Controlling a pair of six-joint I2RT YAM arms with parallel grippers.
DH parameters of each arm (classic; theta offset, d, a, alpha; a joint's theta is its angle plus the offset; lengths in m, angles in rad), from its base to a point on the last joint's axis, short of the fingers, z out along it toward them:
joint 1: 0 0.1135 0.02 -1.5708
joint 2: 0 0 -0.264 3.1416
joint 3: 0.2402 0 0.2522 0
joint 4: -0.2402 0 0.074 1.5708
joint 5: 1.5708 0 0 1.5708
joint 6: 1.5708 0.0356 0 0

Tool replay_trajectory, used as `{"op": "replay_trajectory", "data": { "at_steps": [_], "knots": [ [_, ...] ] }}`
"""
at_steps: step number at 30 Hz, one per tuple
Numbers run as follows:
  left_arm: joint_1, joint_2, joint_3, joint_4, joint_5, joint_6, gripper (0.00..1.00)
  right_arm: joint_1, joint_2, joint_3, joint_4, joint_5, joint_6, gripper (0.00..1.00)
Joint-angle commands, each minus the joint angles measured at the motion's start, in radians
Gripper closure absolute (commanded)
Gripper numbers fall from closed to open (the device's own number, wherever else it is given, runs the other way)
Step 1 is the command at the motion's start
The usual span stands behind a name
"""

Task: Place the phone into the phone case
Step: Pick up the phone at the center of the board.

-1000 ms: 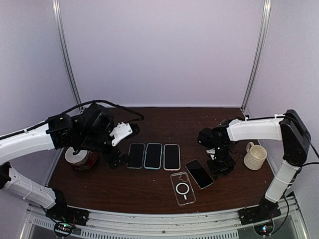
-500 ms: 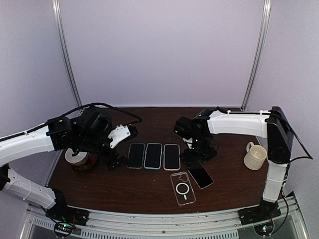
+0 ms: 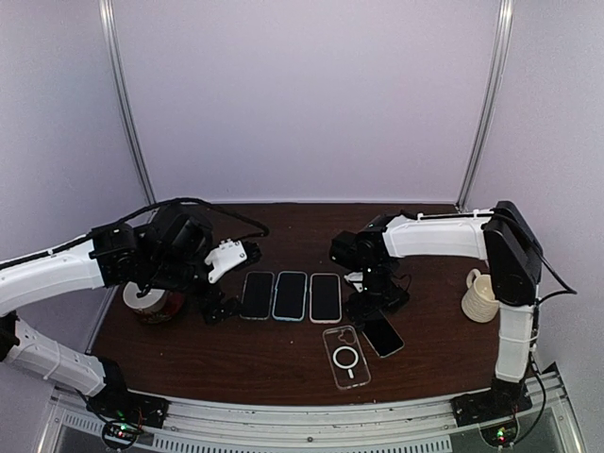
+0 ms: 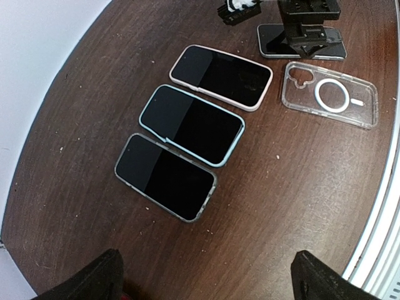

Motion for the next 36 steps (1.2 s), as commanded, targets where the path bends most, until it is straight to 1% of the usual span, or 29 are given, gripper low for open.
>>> {"op": "replay_trajectory", "data": {
  "at_steps": [1, 9, 12, 16, 18, 23, 26, 27, 29, 31, 32, 36],
  "knots": [
    [0.007, -0.017, -0.017, 0.039, 0.01, 0.017, 0.03, -0.03, 0.058, -0.006, 0.005, -0.033, -0.039, 0.0],
    [0.007, -0.009, -0.022, 0.04, 0.014, 0.025, 0.03, -0.057, 0.124, -0.02, 0.051, -0.093, -0.051, 0.01],
    [0.009, -0.002, -0.02, 0.04, 0.019, 0.025, 0.03, -0.057, 0.122, -0.026, 0.046, -0.091, -0.045, 0.1],
    [0.013, 0.0, -0.02, 0.042, 0.031, 0.025, 0.02, -0.056, 0.098, -0.028, 0.041, -0.087, -0.039, 0.2],
    [0.016, 0.002, -0.023, 0.044, 0.033, 0.025, 0.02, -0.056, 0.084, -0.02, 0.035, -0.077, -0.033, 0.24],
    [0.018, 0.02, -0.034, 0.045, 0.037, 0.053, 0.02, -0.054, 0.024, -0.018, 0.043, -0.04, 0.011, 0.37],
    [0.016, 0.027, -0.052, 0.046, 0.071, 0.087, 0.02, -0.051, -0.032, -0.055, 0.088, -0.017, 0.047, 0.43],
    [0.016, 0.03, -0.061, 0.051, 0.125, 0.101, 0.03, -0.051, -0.049, -0.069, 0.106, -0.011, 0.059, 0.45],
    [0.013, 0.045, -0.067, 0.057, 0.202, 0.112, 0.05, -0.051, -0.085, -0.106, 0.149, -0.011, 0.08, 0.47],
    [-0.001, 0.074, -0.06, 0.068, 0.242, 0.114, 0.08, -0.051, -0.123, -0.145, 0.192, -0.009, 0.098, 0.47],
    [-0.015, 0.092, -0.053, 0.071, 0.244, 0.121, 0.09, -0.052, -0.146, -0.162, 0.209, 0.0, 0.109, 0.48],
    [-0.14, 0.212, -0.003, 0.072, 0.188, 0.17, 0.16, -0.051, -0.252, -0.245, 0.275, 0.055, 0.15, 0.5]
  ]
}}
